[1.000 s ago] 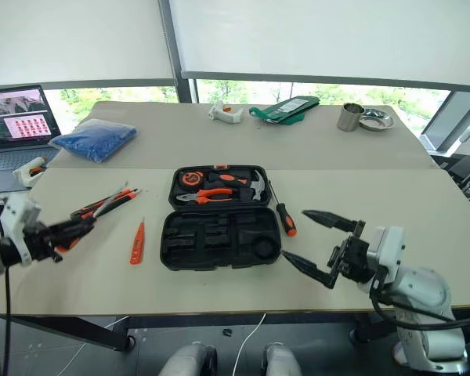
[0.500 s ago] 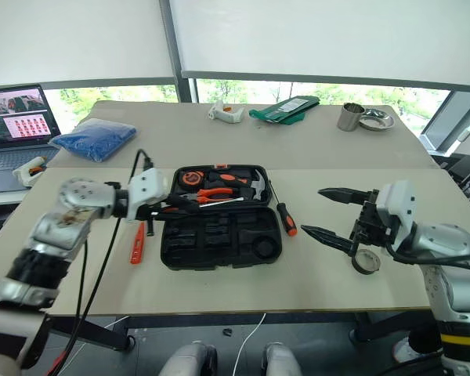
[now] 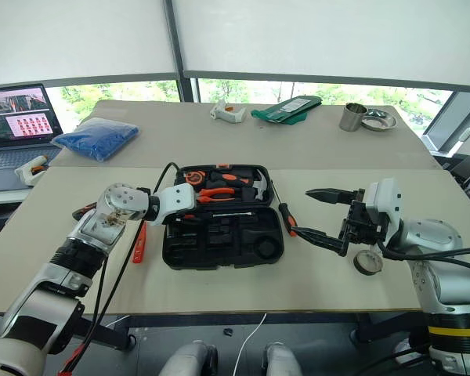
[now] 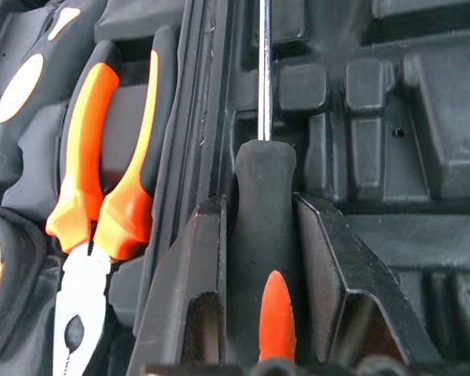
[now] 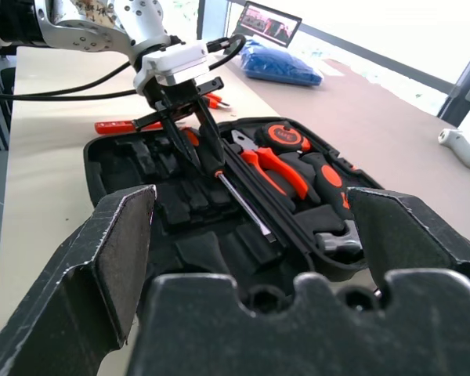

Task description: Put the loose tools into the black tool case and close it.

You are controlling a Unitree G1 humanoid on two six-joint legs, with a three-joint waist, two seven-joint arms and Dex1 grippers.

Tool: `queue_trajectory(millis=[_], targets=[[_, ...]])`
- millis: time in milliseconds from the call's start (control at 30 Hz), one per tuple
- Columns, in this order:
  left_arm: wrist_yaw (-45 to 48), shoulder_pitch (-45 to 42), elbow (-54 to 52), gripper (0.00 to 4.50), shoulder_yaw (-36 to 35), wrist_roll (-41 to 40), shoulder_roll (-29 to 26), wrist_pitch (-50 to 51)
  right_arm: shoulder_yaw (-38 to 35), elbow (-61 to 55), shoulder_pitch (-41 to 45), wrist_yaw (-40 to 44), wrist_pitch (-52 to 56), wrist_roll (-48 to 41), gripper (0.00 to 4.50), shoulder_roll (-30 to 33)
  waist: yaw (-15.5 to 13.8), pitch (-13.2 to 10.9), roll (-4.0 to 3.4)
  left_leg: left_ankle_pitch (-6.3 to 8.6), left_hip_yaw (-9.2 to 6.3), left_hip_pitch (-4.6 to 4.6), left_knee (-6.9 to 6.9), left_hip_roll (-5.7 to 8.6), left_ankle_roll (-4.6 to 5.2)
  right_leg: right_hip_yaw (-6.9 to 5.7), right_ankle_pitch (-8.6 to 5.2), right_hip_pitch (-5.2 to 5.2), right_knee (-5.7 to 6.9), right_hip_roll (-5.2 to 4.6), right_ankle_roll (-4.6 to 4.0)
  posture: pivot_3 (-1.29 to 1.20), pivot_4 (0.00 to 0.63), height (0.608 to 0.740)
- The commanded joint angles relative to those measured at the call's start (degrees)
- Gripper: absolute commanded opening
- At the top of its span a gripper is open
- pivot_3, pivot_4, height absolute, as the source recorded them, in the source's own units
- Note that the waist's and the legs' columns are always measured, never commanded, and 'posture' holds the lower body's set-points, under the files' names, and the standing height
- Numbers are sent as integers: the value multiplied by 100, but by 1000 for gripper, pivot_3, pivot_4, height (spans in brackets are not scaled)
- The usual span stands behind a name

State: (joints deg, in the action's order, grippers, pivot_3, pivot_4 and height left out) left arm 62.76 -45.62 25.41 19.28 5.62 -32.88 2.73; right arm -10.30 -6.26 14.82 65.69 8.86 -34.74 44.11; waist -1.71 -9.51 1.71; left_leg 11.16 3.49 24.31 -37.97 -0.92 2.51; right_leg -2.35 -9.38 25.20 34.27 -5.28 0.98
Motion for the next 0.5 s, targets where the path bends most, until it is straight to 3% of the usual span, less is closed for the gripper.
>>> queue_trajectory(millis=[33, 133, 200, 267, 333, 500], targets=[[-159, -74, 113, 811, -12, 120, 116, -226, -230, -196, -51, -27, -123, -22, 4500, -26, -16, 0, 0, 0, 0, -1, -4, 0, 0, 0, 0, -1, 4, 0, 0, 0, 150, 740], [-131, -33, 103, 811, -95, 9, 235, -282, -234, -217, -123, -17, -147, -15, 4500, -58, -42, 0, 0, 0, 0, -1, -23, -2, 0, 1, -3, -1, 20, 0, -6, 0, 150, 740], [-92, -11, 68, 1817, -116, -14, 239, -388, -242, -216, -145, -13, -154, -11, 4500, -71, -47, 0, 0, 0, 0, 0, -31, -2, 0, 1, -8, -1, 25, 0, -14, 0, 150, 740], [-267, -5, 91, 2214, -229, -14, 265, -555, -247, -217, -157, -18, -155, -10, 4500, -79, -56, 1, -1, 1, -1, 0, -33, -2, 0, 1, -15, -2, 27, -3, -25, 0, 150, 740], [-425, 5, 87, 2908, -440, -165, 344, -753, -255, -220, -163, -19, -141, -18, 4500, -80, -58, 0, -1, 1, -1, 0, -35, -1, 1, 2, -18, -2, 29, -4, -30, 0, 150, 740], [-422, 182, -389, 2908, -1087, -1080, 661, -193, -288, -200, -181, -15, -71, -71, 4500, -69, -46, 0, -1, 2, -3, 3, -41, -3, 3, 2, -16, -1, 32, -4, -27, 0, 150, 740]])
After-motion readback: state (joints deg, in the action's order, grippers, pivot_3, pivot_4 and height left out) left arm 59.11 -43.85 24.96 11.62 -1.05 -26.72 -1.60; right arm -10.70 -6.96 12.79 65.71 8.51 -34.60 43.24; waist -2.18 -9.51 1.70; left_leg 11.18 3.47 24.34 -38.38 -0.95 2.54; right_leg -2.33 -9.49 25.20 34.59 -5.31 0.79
